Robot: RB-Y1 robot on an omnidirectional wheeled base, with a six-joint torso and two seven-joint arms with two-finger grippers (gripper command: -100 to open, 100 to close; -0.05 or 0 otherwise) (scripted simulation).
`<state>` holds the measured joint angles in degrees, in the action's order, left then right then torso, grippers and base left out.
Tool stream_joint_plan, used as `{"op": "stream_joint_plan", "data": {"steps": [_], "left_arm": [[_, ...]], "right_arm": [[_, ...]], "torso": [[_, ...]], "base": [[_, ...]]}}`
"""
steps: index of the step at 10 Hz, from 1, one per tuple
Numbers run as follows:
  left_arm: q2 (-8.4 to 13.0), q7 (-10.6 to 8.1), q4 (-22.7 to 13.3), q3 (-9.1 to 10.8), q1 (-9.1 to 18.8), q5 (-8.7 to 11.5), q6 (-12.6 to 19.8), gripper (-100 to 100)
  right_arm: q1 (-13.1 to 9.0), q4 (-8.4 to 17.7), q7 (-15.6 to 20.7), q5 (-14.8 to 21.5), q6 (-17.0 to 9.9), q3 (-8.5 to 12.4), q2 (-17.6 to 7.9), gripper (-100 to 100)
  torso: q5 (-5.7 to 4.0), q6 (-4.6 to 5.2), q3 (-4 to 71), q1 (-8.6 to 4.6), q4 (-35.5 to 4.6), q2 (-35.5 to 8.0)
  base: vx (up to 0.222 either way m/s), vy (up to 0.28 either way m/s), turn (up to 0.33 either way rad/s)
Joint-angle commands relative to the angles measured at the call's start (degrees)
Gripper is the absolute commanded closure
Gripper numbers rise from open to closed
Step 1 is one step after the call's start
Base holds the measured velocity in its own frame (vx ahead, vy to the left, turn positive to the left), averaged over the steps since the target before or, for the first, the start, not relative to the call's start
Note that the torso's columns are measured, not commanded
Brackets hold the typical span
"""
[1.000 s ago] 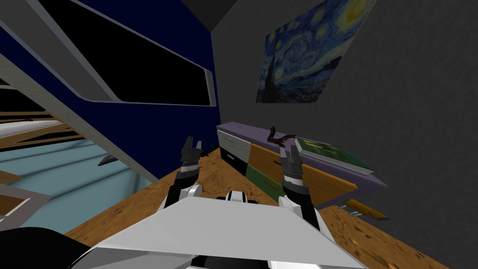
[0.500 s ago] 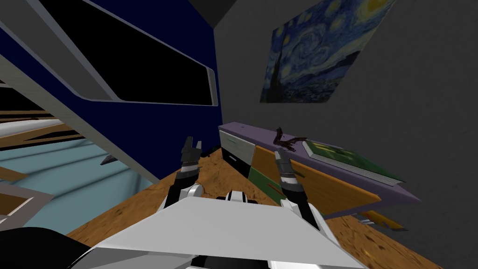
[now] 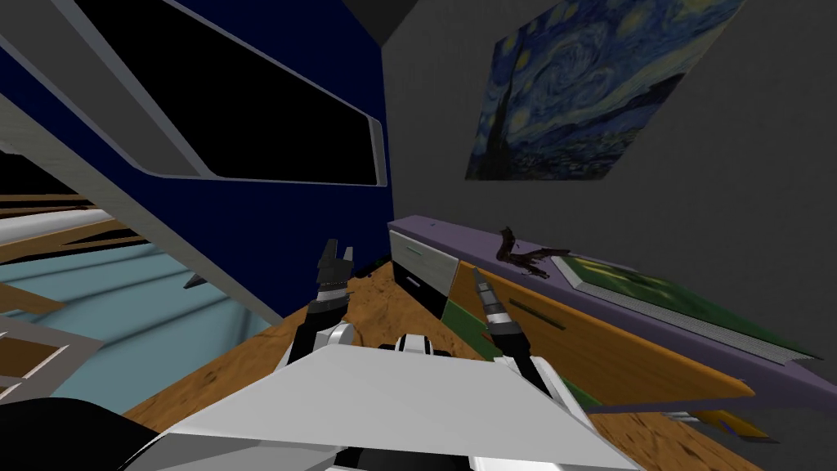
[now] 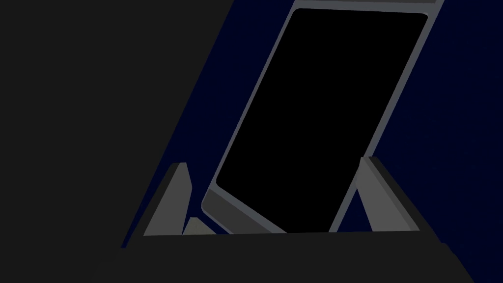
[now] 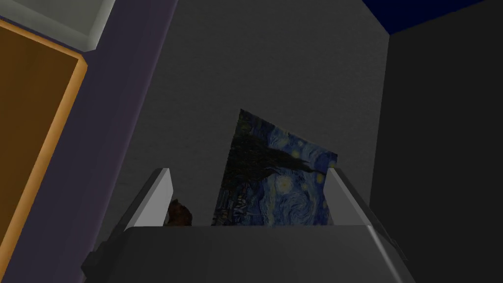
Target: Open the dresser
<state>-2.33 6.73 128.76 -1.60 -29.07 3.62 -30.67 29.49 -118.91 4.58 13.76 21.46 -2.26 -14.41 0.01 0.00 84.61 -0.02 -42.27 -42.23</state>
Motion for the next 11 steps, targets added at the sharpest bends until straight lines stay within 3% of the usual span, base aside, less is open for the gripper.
{"op": "stream_joint_plan", "data": {"steps": [1,4,5,6,9,10,11], "left_arm": [[0.0,0.0,0.0,0.0,0.0,0.0,0.0,0],[0.0,0.0,0.0,0.0,0.01,0.0,0.0,0],[0.0,0.0,0.0,0.0,0.0,0.0,0.0,0],[0.0,0.0,0.0,0.0,0.0,0.0,0.0,0],[0.0,0.0,0.0,0.0,0.0,0.0,0.0,0],[0.0,0.0,0.0,0.0,0.01,0.0,0.0,0],[0.0,0.0,0.0,0.0,0.0,0.0,0.0,0]], "right_arm": [[-0.37,1.99,0.22,2.8,-4.08,-0.08,-2.2,-100],[-0.39,5.56,1.4,8.1,-9.47,-1.1,-4.82,-100],[-0.39,5.56,1.4,8.1,-9.93,-1.1,-4.82,-100],[-0.4,7.4,2.01,10.58,-12.35,-1.64,-6.03,-100],[-0.41,9.27,2.62,13.63,-16.07,-2.19,-7.21,-100],[-0.43,11.15,3.23,15.81,-17.63,-2.76,-8.37,-100],[-0.43,11.15,3.23,16.4,-18.88,-2.76,-8.37,-100]], "torso": [[0.0,0.0,0.0,0.05,0.0,0.01],[-0.01,0.01,-0.1,-0.04,-0.05,-0.16],[-0.02,-0.01,-0.02,-0.01,0.0,0.0],[0.01,0.01,0.0,0.04,0.0,-0.02],[-0.01,-0.01,-0.04,0.06,-0.01,-0.05],[-0.02,0.01,-0.07,-0.09,-0.03,-0.11],[-0.04,-0.01,-0.01,-0.05,0.0,0.01]], "base": [[0.093,0.095,0.017],[0.083,0.096,0.038],[0.097,0.099,0.036],[0.1,0.149,0.059],[0.093,0.117,0.037],[0.121,0.095,0.07],[0.105,0.076,0.034]]}}
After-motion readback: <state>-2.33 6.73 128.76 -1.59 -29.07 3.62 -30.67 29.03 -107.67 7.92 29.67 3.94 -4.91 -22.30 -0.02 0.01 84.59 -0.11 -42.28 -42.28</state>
